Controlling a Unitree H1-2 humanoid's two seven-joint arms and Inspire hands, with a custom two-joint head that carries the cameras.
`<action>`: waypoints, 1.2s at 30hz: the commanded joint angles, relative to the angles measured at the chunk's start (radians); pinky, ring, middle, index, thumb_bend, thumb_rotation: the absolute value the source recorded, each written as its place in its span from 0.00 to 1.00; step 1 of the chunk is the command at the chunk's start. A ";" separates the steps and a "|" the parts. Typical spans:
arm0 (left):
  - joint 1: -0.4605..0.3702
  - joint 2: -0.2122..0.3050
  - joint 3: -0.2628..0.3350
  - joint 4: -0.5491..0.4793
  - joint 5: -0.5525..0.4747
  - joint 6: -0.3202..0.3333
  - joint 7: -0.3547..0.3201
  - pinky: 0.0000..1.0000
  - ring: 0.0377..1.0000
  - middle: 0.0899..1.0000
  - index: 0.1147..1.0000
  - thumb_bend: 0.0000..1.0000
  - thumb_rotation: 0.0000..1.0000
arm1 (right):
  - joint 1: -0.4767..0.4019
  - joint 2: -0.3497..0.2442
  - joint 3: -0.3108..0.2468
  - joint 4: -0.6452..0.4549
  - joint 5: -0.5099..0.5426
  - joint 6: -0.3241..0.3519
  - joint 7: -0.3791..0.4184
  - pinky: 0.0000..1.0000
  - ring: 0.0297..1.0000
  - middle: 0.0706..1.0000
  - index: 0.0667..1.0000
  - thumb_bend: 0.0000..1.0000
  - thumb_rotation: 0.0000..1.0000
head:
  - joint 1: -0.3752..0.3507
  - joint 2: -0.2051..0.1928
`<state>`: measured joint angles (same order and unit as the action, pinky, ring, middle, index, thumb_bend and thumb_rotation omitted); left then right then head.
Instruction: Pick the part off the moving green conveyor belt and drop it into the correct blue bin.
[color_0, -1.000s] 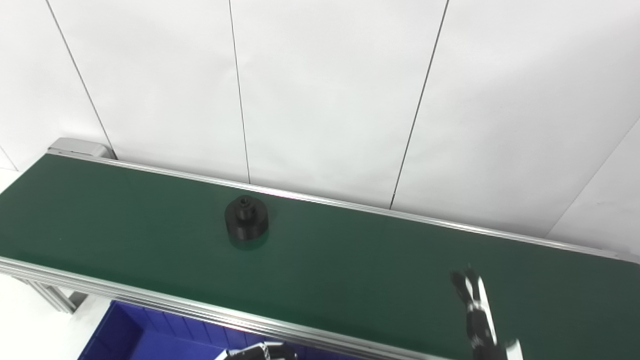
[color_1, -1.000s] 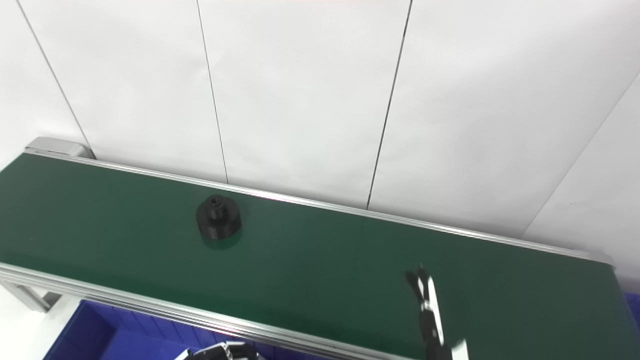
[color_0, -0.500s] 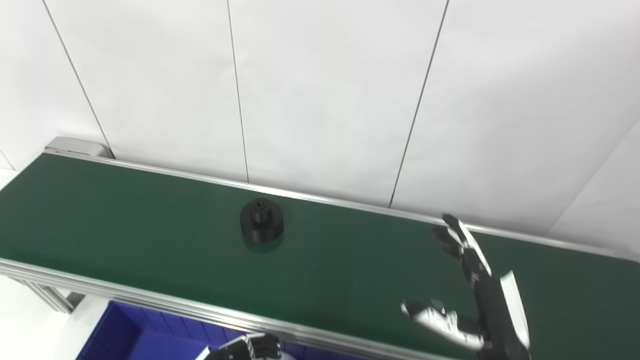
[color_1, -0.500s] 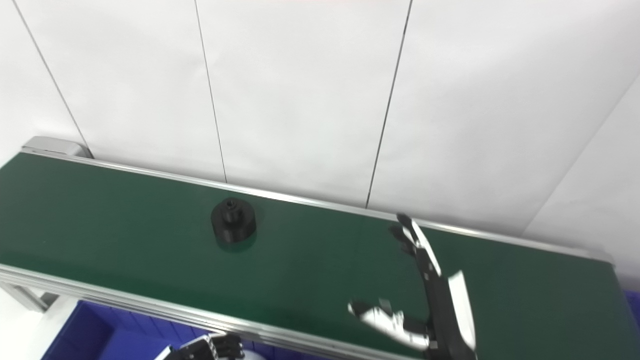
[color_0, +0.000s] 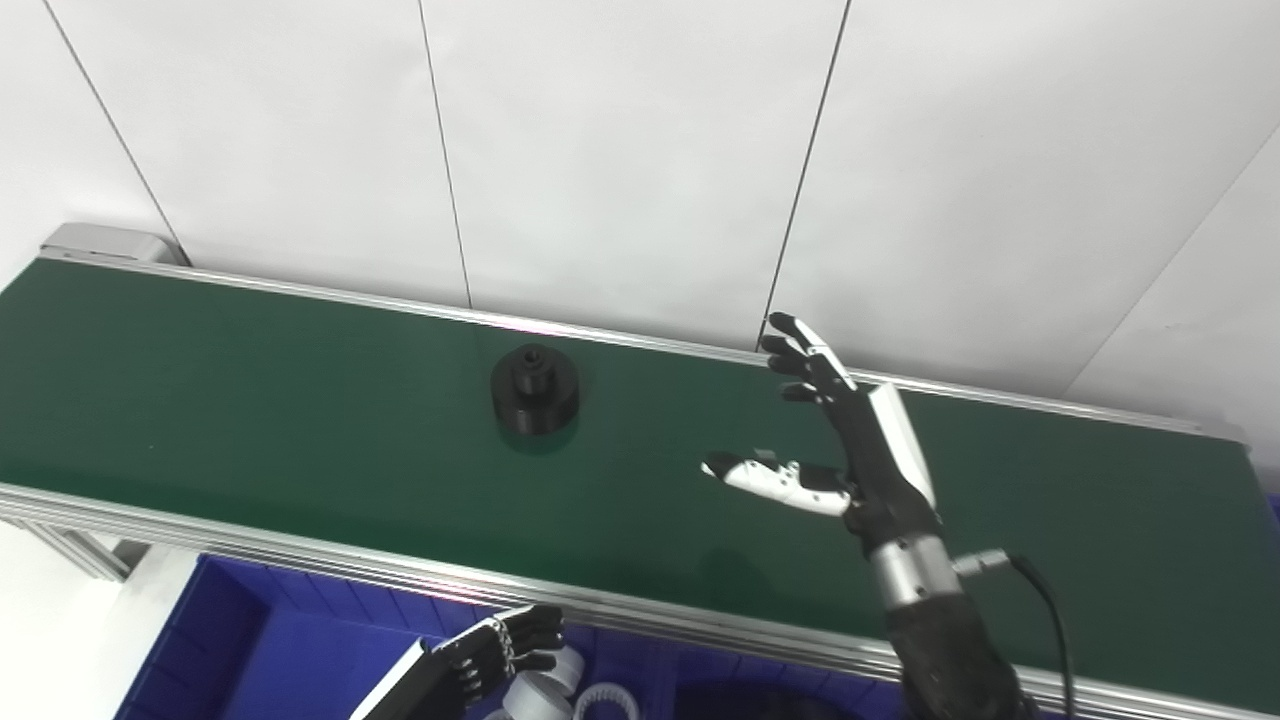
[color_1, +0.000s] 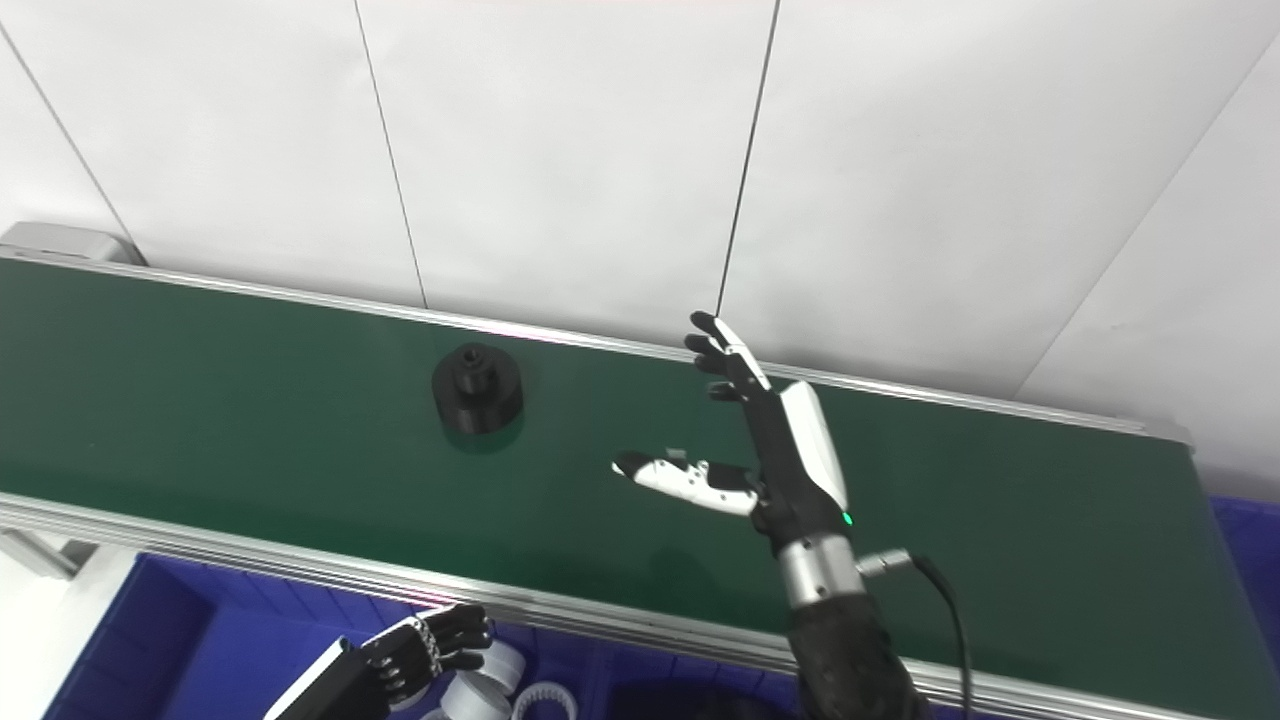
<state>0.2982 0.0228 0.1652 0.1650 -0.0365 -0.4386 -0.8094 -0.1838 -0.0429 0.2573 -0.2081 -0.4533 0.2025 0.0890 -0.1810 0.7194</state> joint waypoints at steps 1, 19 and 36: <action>0.022 0.018 -0.032 -0.063 0.036 -0.031 0.078 0.84 0.87 0.88 0.84 0.83 0.61 | -0.067 0.017 0.011 0.012 -0.028 0.026 -0.001 0.78 0.84 0.84 0.92 0.83 0.40 | -0.007 0.000; 0.032 0.143 -0.221 -0.065 0.013 -0.031 0.285 0.86 0.89 0.90 0.86 0.94 0.58 | -0.315 0.041 0.104 0.304 -0.141 0.087 0.021 0.74 0.84 0.85 0.93 0.89 0.43 | -0.069 -0.026; 0.044 0.166 -0.276 -0.093 0.025 -0.031 0.345 0.86 0.89 0.90 0.86 0.95 0.60 | -0.463 0.030 0.241 0.600 -0.263 0.114 0.067 0.79 0.88 0.92 0.96 0.99 0.36 | -0.073 -0.017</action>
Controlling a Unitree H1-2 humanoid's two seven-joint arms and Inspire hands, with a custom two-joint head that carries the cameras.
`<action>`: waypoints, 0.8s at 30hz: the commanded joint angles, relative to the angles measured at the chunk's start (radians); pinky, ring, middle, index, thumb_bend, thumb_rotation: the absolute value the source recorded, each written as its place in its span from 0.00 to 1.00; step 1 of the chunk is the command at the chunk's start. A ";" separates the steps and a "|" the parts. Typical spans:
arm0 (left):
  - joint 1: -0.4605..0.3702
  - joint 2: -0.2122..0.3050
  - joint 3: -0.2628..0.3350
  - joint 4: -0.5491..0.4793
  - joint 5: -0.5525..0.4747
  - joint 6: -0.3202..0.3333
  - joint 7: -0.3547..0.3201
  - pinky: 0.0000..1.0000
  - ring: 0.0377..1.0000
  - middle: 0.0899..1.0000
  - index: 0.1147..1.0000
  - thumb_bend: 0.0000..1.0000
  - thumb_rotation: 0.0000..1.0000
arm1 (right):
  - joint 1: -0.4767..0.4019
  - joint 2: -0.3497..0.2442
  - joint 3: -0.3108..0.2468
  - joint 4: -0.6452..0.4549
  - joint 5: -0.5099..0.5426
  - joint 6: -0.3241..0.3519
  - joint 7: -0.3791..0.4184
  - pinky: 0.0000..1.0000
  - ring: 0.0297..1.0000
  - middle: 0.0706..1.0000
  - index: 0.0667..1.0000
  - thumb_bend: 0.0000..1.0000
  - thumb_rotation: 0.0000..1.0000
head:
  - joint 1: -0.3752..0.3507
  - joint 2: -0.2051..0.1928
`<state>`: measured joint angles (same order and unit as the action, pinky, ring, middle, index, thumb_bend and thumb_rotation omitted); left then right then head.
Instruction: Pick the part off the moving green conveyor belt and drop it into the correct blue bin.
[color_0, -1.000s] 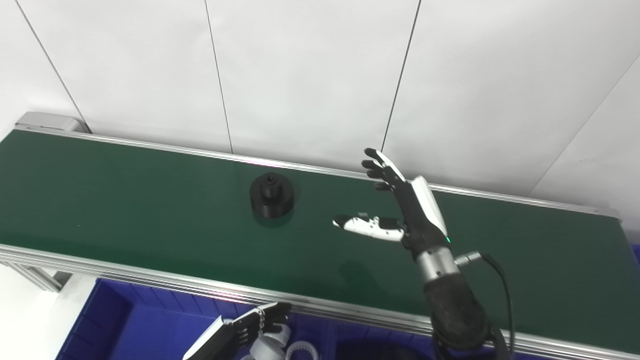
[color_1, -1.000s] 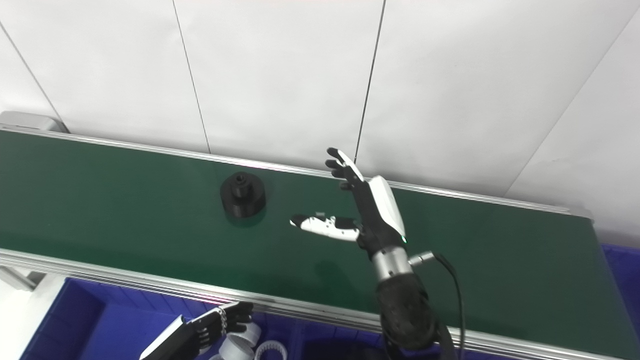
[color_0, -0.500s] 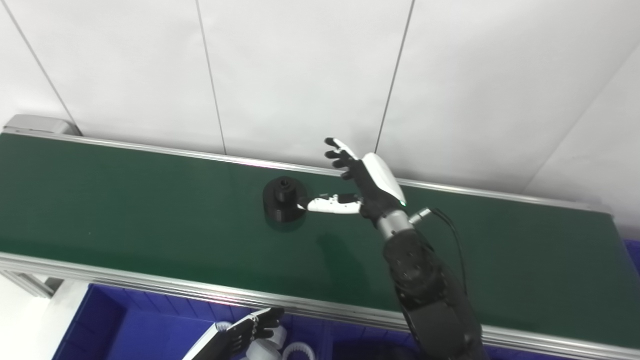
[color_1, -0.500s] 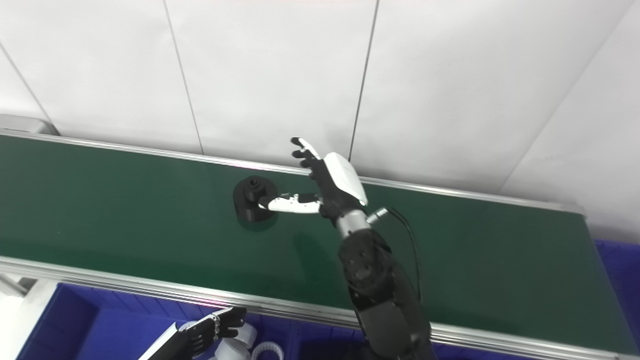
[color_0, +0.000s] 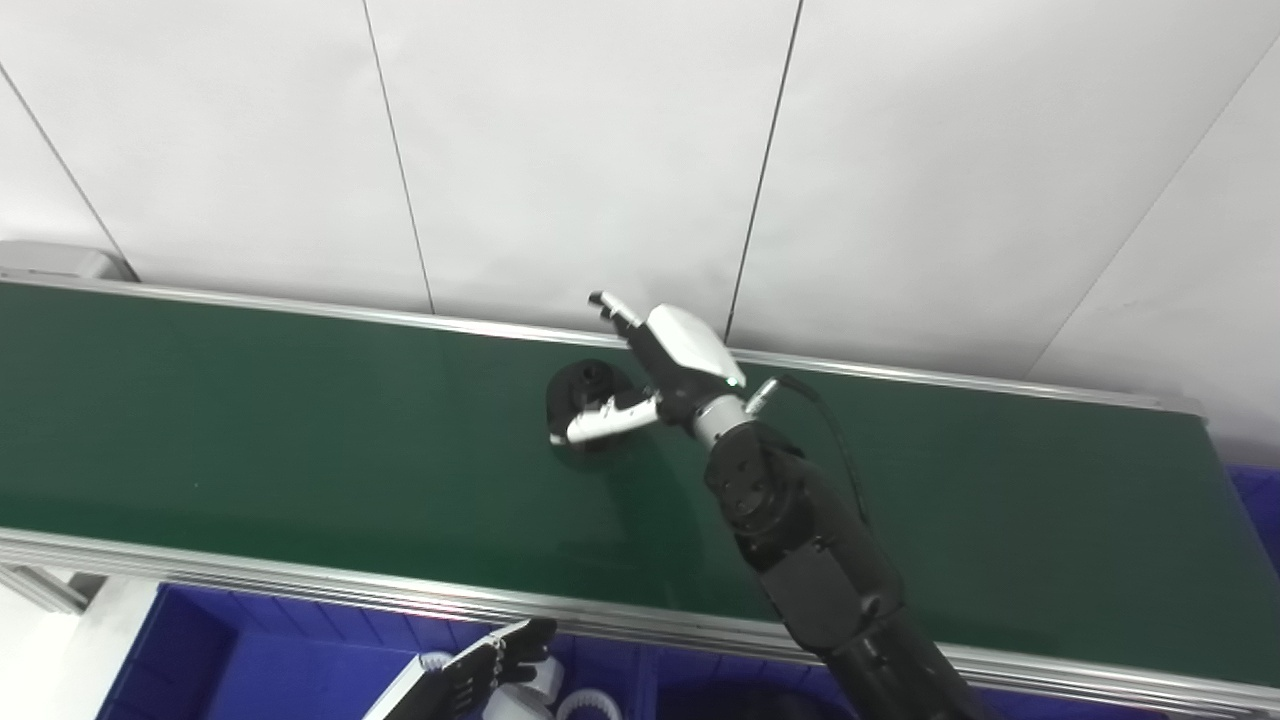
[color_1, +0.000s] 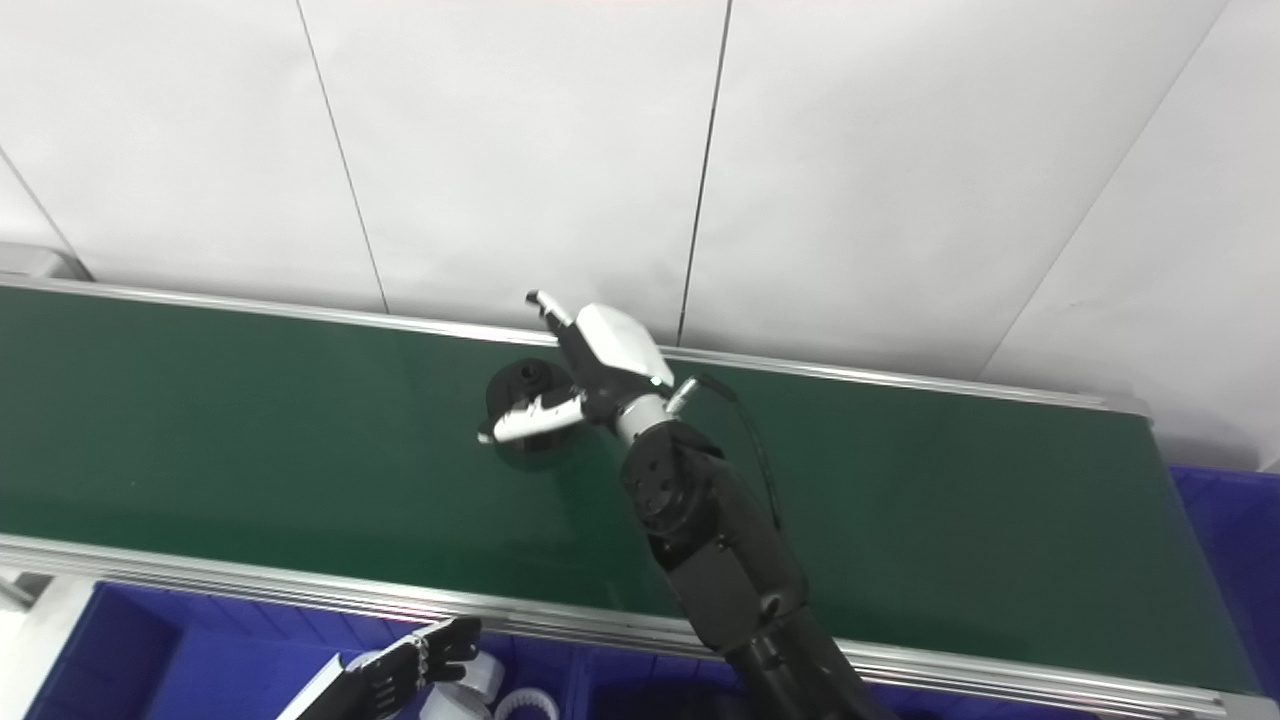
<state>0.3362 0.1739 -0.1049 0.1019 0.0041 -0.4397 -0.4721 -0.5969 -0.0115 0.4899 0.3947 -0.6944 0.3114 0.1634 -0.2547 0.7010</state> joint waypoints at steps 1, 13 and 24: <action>0.007 0.014 -0.008 -0.030 -0.019 -0.030 0.007 0.86 0.89 0.90 0.86 0.95 0.60 | -0.052 -0.006 0.018 0.009 -0.030 0.003 -0.005 0.79 0.88 0.92 0.96 1.00 0.35 | 0.000 0.002; 0.008 0.015 -0.033 -0.039 -0.010 -0.030 0.039 0.86 0.89 0.90 0.86 0.94 0.60 | -0.040 -0.032 0.081 0.089 -0.078 -0.010 -0.008 0.57 0.71 0.82 0.86 0.86 0.05 | 0.011 0.014; 0.002 0.024 -0.047 -0.038 -0.012 -0.030 0.060 0.86 0.89 0.90 0.87 0.94 0.59 | -0.009 -0.033 0.078 0.042 -0.118 -0.009 -0.085 0.35 0.38 0.46 0.49 0.52 0.00 | 0.008 0.012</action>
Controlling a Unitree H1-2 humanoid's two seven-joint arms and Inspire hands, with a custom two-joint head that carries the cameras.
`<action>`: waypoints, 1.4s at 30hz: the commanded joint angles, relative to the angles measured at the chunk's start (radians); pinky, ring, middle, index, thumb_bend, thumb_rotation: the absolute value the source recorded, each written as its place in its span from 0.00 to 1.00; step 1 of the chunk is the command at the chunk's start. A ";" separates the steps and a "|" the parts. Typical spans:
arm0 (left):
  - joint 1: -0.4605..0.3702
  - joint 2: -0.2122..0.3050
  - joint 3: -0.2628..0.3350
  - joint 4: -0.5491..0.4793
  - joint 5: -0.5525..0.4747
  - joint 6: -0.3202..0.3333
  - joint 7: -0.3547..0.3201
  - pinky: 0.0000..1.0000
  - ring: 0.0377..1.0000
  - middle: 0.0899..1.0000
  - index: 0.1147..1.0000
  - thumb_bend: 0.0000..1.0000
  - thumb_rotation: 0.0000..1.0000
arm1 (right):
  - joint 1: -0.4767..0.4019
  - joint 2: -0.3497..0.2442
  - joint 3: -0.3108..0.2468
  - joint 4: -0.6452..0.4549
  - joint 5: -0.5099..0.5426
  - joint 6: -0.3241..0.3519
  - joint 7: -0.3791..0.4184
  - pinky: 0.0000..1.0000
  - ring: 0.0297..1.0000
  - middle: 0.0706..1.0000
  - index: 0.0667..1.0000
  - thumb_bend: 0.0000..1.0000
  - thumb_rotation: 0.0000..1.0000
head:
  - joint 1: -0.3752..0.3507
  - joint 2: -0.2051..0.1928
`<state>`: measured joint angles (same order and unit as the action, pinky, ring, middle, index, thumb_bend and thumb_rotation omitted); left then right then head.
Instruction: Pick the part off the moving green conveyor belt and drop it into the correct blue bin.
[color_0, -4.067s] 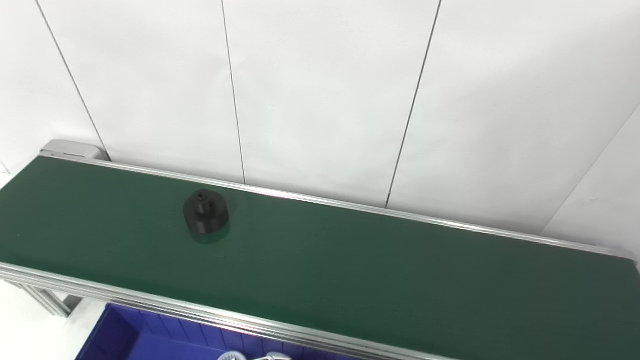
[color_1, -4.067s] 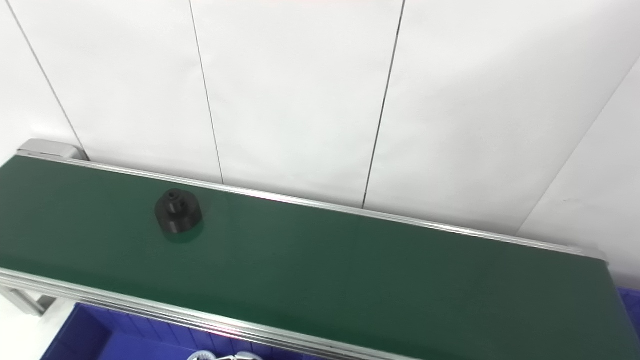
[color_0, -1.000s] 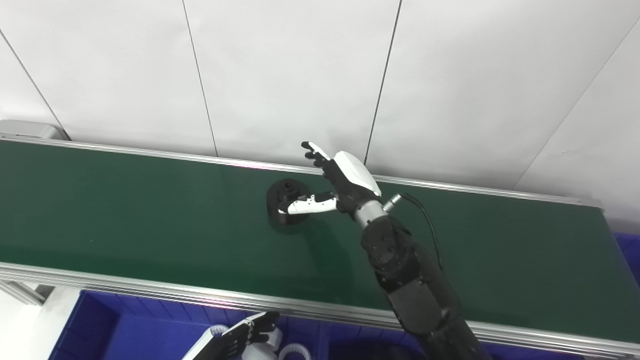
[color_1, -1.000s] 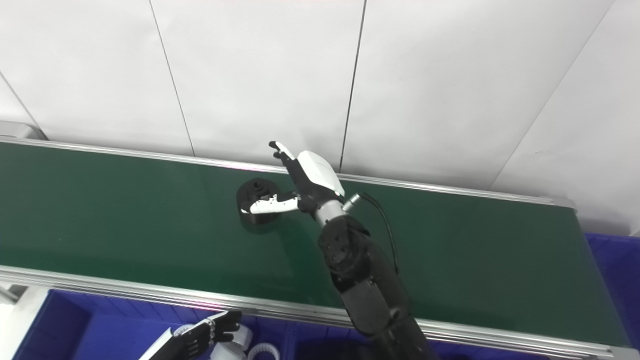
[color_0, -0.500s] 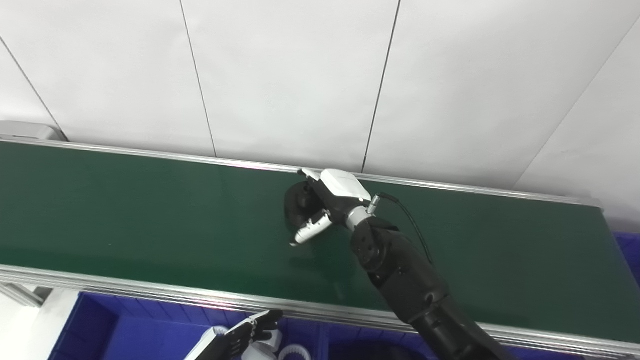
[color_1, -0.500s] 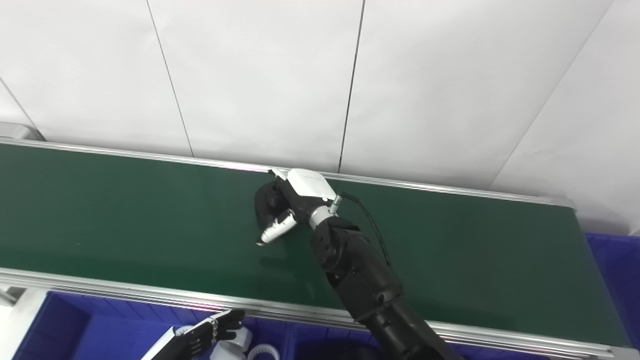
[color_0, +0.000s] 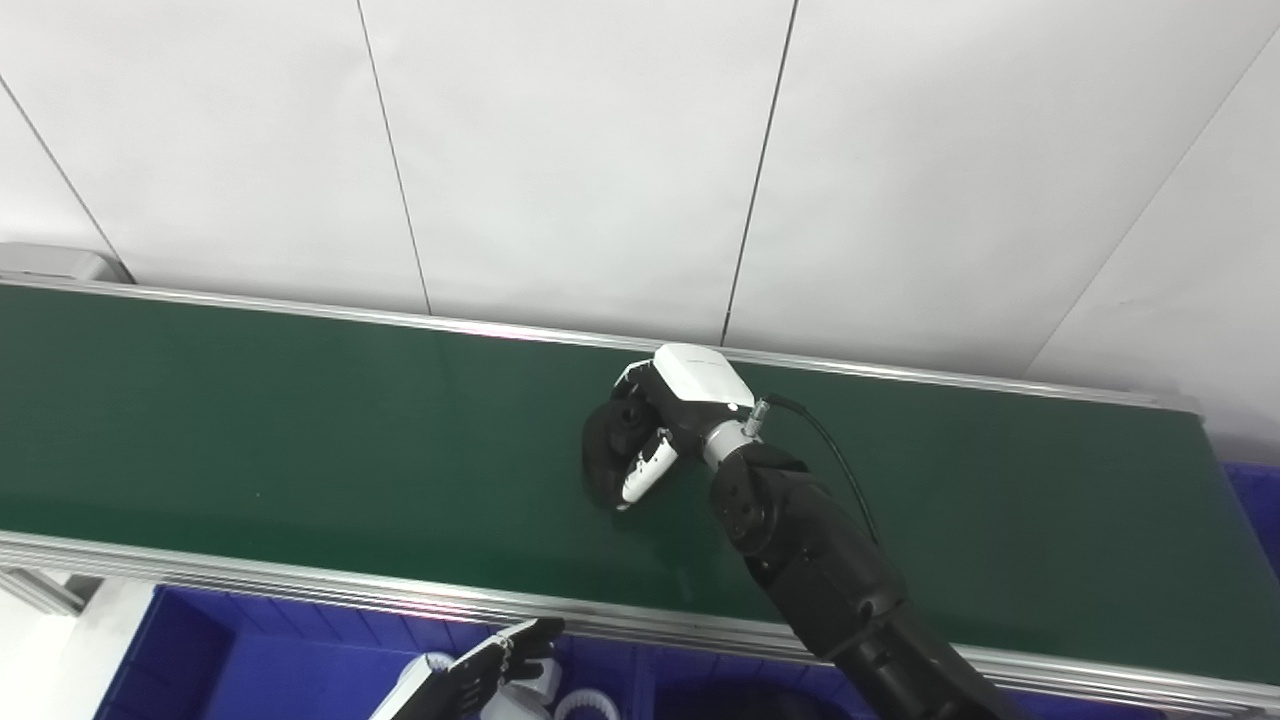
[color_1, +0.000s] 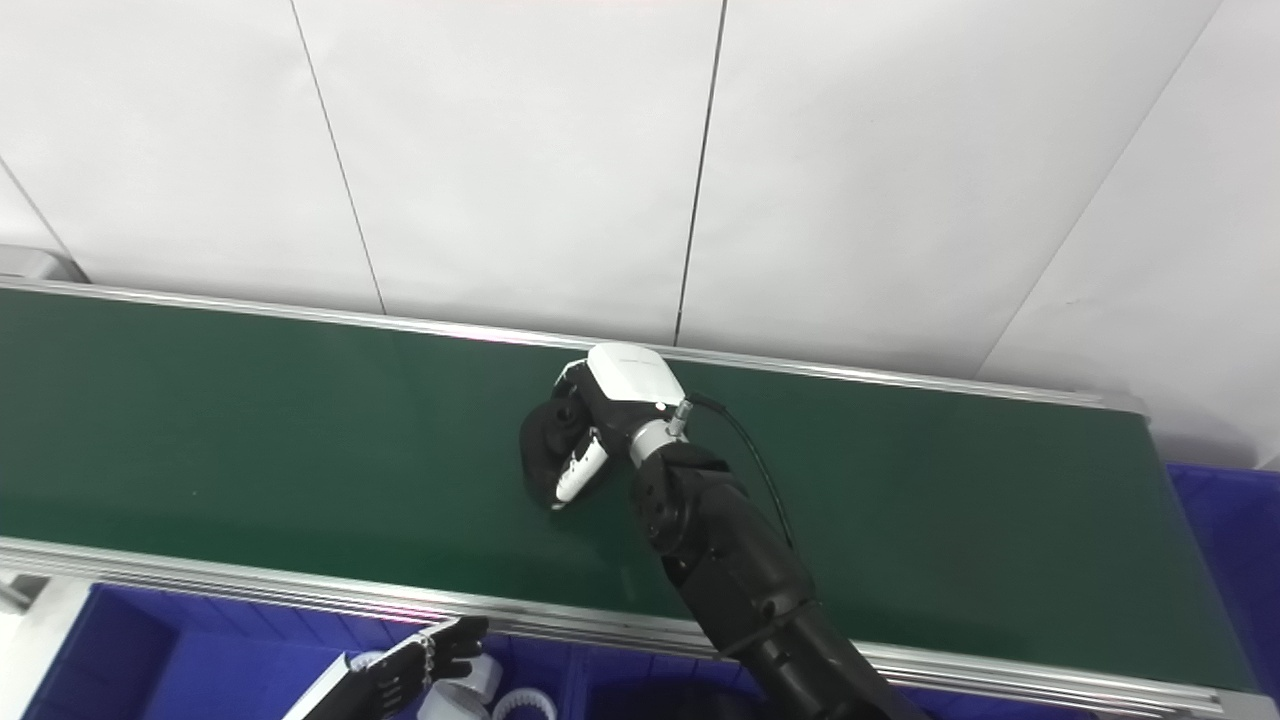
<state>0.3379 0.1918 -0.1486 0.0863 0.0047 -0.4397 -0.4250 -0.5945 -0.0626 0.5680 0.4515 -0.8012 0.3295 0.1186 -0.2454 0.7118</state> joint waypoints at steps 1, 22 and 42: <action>-0.001 0.007 -0.003 -0.021 -0.014 -0.030 0.011 0.86 0.89 0.90 0.86 0.93 0.59 | -0.008 0.019 -0.001 -0.013 -0.012 -0.035 -0.060 0.34 0.38 0.46 0.49 0.52 0.00 | -0.002 0.002; 0.009 0.008 0.010 -0.055 -0.045 -0.030 -0.022 0.89 0.90 0.90 0.87 0.91 0.61 | 0.359 -0.050 -0.104 -0.697 -0.053 0.048 -0.044 0.28 0.36 0.45 0.49 0.51 0.00 | -0.028 0.086; -0.005 -0.019 0.076 -0.122 -0.158 -0.030 -0.166 0.84 0.90 0.91 0.85 1.00 0.62 | 0.932 -0.206 -0.220 -1.003 -0.107 -0.036 -0.004 0.23 0.39 0.47 0.45 0.52 0.00 | -0.083 0.244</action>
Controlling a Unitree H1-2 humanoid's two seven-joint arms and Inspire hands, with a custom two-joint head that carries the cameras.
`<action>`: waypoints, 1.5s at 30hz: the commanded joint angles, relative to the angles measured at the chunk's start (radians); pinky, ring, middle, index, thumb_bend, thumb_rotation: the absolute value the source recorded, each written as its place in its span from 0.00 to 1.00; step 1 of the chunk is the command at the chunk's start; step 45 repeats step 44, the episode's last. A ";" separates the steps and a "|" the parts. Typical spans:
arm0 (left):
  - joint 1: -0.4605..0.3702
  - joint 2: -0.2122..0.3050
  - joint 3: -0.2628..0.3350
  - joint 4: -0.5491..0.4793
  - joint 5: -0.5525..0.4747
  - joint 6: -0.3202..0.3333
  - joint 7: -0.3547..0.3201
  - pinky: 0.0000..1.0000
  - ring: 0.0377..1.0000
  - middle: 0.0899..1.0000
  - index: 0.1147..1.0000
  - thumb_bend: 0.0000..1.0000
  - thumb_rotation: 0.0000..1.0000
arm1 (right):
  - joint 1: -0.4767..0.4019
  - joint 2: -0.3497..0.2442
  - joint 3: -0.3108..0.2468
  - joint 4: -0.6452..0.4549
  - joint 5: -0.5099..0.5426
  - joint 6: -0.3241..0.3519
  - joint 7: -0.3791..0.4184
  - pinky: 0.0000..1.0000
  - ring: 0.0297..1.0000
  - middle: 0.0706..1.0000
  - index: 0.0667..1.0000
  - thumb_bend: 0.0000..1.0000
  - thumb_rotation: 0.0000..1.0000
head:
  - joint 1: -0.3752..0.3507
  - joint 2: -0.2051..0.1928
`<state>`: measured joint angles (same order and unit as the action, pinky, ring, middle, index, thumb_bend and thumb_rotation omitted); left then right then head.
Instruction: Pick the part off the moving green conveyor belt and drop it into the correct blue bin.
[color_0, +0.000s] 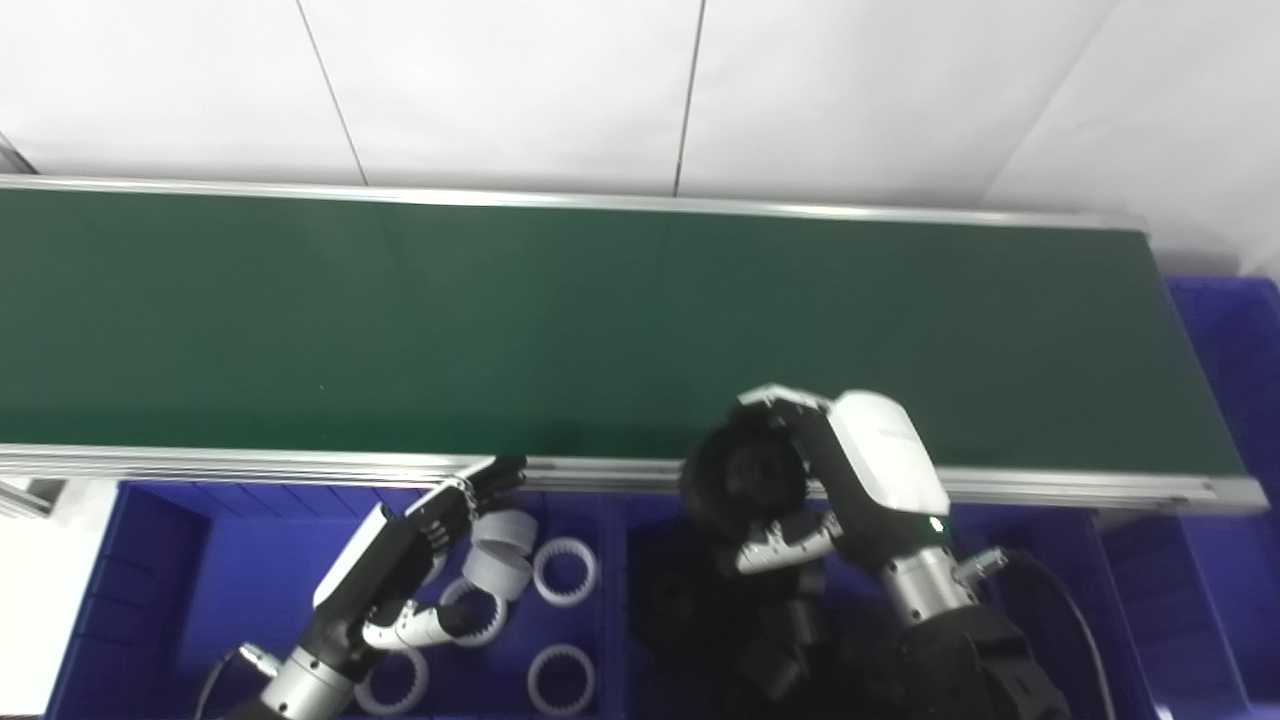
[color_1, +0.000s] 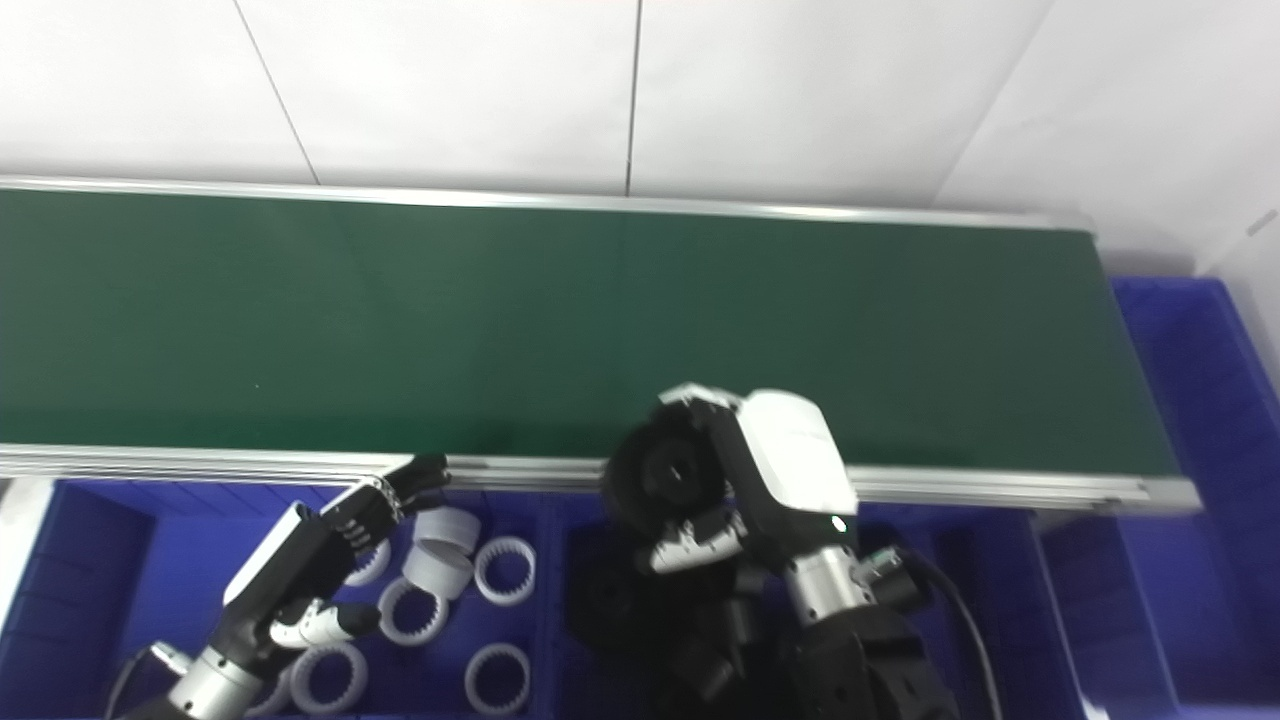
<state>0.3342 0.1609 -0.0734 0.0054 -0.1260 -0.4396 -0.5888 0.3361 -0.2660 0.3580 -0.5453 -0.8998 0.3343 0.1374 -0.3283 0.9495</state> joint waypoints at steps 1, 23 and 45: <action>0.000 0.014 -0.002 -0.043 -0.033 -0.030 -0.002 0.84 0.90 0.91 0.85 1.00 0.61 | 0.016 -0.003 -0.018 0.003 -0.009 -0.044 -0.027 0.21 0.39 0.47 0.45 0.52 0.00 | 0.000 0.007; -0.002 0.032 -0.021 -0.058 -0.017 -0.029 -0.017 0.90 0.93 0.93 0.88 1.00 0.63 | 0.011 0.023 -0.027 0.276 0.131 -0.053 0.031 0.90 0.98 0.95 0.90 0.76 0.39 | 0.024 0.002; 0.006 0.075 -0.072 -0.050 0.021 -0.029 0.015 0.94 0.96 0.97 0.93 1.00 0.58 | 0.258 0.150 0.055 0.164 0.315 -0.506 -0.309 0.77 0.87 0.92 0.94 0.77 0.48 | 0.082 -0.044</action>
